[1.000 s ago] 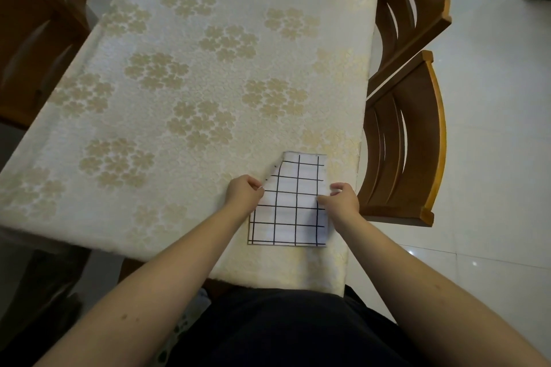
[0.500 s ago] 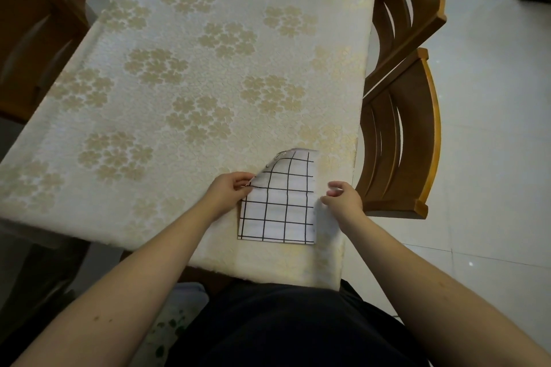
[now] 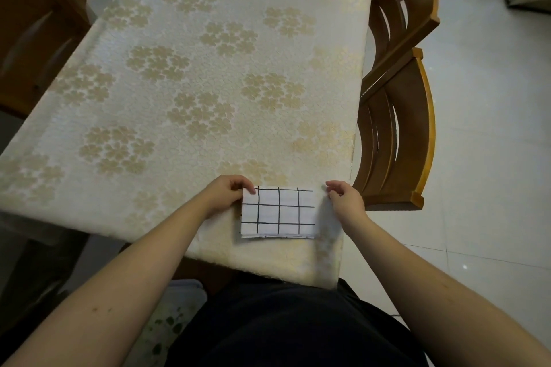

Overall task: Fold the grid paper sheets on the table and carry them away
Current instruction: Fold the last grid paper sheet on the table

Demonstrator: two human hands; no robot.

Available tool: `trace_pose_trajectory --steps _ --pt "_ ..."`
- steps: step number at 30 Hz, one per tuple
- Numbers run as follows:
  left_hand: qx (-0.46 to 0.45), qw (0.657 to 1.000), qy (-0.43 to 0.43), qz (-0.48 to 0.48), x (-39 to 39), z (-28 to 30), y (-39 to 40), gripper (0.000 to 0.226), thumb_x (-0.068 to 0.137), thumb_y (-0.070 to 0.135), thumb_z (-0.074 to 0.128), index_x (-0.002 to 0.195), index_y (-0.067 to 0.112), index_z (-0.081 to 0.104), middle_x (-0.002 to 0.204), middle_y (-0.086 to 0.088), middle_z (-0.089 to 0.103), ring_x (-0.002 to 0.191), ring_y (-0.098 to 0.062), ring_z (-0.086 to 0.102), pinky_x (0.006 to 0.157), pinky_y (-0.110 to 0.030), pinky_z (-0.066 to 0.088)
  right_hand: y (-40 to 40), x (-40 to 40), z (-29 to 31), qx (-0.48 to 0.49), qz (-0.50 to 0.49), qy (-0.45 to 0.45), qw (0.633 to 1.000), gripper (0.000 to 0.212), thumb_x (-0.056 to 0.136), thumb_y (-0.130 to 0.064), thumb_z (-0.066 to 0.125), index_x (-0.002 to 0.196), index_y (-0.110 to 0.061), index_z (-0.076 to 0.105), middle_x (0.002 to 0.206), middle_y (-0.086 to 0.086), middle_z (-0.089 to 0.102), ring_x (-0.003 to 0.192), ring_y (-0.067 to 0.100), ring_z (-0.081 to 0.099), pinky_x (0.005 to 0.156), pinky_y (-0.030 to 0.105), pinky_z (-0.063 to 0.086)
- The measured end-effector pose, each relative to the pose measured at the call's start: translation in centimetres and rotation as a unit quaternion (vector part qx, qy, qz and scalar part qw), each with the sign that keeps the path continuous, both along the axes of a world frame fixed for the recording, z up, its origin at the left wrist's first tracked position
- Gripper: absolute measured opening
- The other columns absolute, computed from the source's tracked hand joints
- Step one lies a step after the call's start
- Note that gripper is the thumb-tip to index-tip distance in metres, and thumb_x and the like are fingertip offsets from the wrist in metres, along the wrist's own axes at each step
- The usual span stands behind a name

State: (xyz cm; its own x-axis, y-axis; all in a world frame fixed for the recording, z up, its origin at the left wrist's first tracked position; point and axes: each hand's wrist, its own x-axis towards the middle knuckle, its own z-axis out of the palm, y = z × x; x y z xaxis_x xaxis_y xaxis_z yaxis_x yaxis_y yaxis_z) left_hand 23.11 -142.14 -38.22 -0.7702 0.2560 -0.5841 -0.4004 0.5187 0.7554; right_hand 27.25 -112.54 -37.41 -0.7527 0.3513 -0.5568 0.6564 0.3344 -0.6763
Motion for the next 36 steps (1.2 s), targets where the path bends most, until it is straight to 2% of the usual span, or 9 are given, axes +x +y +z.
trace_pose_trajectory --steps 5,8,12,15,20,25,29,32,36 --pt "0.054 0.994 -0.071 0.066 -0.2 1.0 0.5 0.024 0.094 0.010 0.049 0.089 0.018 0.072 0.105 -0.006 0.069 0.097 -0.022 0.064 0.086 -0.031 0.053 -0.7 0.1 0.5 -0.001 0.078 0.019 0.997 0.031 0.100 -0.026 0.052 0.130 -0.019 0.059 0.120 0.001 0.063 0.105 0.017 0.058 0.089 0.033 0.050" --pt "0.007 0.999 0.017 0.029 0.2 1.1 0.5 0.006 0.088 0.021 0.068 0.094 0.023 0.068 0.104 0.005 0.070 0.098 -0.013 0.066 0.085 -0.027 0.051 -1.4 -0.1 0.4 0.016 0.128 0.028 0.991 0.036 0.098 -0.029 0.055 0.133 -0.021 0.057 0.125 0.001 0.063 0.111 0.017 0.058 0.091 0.032 0.049" --pt "0.007 0.998 0.065 0.014 0.5 1.7 0.9 0.027 0.084 0.007 0.070 0.101 0.027 0.066 0.104 0.007 0.069 0.094 -0.006 0.066 0.082 -0.019 0.049 -2.4 -0.9 0.3 0.046 0.225 0.030 0.973 0.049 0.093 -0.028 0.064 0.140 -0.021 0.050 0.139 0.003 0.055 0.128 0.023 0.050 0.102 0.037 0.042" --pt "0.051 0.996 0.079 0.011 0.6 2.4 0.9 0.029 0.084 0.002 0.070 0.102 0.025 0.068 0.097 0.005 0.073 0.093 -0.005 0.069 0.085 -0.020 0.052 -2.9 -1.4 0.5 0.099 0.308 0.037 0.945 0.059 0.085 -0.036 0.073 0.139 -0.027 0.050 0.139 0.001 0.054 0.128 0.024 0.048 0.105 0.043 0.041" --pt "0.118 0.989 0.057 0.073 0.8 2.4 0.3 0.027 0.084 -0.001 0.071 0.098 0.022 0.072 0.099 0.003 0.075 0.100 -0.011 0.069 0.087 -0.027 0.056 -2.7 -1.7 0.8 0.271 0.416 -0.013 0.868 0.041 0.087 -0.048 0.065 0.120 -0.023 0.066 0.124 0.000 0.058 0.115 0.026 0.050 0.090 0.037 0.039" --pt "0.115 0.987 -0.043 0.107 1.9 0.9 -0.2 0.049 0.083 0.011 0.075 0.126 0.025 0.057 0.118 -0.003 0.064 0.107 -0.015 0.064 0.093 -0.034 0.053 -2.1 -0.5 0.8 0.060 0.250 -0.027 0.966 0.028 0.084 -0.038 0.074 0.095 -0.016 0.061 0.077 0.002 0.060 0.077 0.023 0.059 0.059 0.031 0.043" --pt "0.065 0.988 -0.066 0.122 3.0 -0.4 0.1 0.056 0.083 0.010 0.075 0.132 0.020 0.051 0.101 -0.002 0.072 0.098 -0.017 0.068 0.088 -0.033 0.053 -2.1 0.7 0.2 -0.132 0.067 -0.008 0.989 0.025 0.082 -0.032 0.076 0.101 -0.017 0.069 0.098 0.006 0.074 0.097 0.029 0.069 0.087 0.048 0.057" --pt "0.083 0.975 -0.095 0.184 3.5 -0.9 0.6 0.047 0.085 0.002 0.071 0.128 0.012 0.056 0.101 -0.005 0.072 0.096 -0.019 0.069 0.090 -0.036 0.054 -2.5 1.5 0.0 -0.180 0.020 -0.025 0.983 0.022 0.085 -0.029 0.075 0.105 -0.020 0.070 0.101 0.002 0.076 0.101 0.027 0.069 0.089 0.044 0.055" --pt "0.125 0.953 -0.142 0.235 3.8 -0.6 1.2 0.035 0.089 -0.001 0.064 0.123 0.007 0.059 0.106 -0.010 0.070 0.094 -0.023 0.070 0.073 -0.031 0.058 -2.6 2.7 -0.2 -0.197 -0.008 -0.050 0.979 0.018 0.088 -0.019 0.072 0.106 -0.017 0.070 0.100 0.005 0.076 0.096 0.026 0.072 0.090 0.052 0.056"
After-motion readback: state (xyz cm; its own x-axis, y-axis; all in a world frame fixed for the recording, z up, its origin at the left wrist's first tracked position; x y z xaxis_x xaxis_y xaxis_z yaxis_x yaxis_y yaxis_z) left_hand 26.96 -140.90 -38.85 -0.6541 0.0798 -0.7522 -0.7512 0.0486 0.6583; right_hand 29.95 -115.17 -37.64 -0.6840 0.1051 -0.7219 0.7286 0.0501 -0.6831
